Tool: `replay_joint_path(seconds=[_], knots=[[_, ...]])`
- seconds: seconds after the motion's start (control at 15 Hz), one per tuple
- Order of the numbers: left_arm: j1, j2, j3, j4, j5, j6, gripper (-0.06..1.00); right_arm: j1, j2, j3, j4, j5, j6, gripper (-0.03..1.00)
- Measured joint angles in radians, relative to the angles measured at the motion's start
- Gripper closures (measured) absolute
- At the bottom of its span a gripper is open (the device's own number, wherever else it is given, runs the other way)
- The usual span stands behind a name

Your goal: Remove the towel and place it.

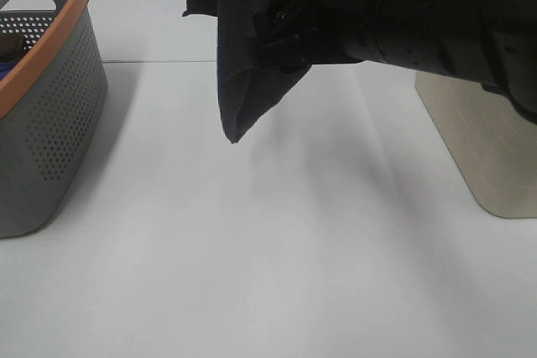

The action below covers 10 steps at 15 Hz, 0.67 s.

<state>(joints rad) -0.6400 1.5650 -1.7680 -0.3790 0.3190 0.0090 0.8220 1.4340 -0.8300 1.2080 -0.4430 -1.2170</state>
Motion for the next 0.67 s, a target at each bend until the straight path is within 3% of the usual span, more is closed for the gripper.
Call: replay_joint_path(seconds=[0.2,0.67], knots=[[0.0,-0.008,0.0,0.007,0.0,0.0,0.94,0.0,0.0,0.0,0.162,-0.096,-0.156,0.26],[0.0,-0.012,0.0,0.015,0.001,0.0,0.94,0.0,0.0,0.0,0.178,-0.109,-0.175,0.26]])
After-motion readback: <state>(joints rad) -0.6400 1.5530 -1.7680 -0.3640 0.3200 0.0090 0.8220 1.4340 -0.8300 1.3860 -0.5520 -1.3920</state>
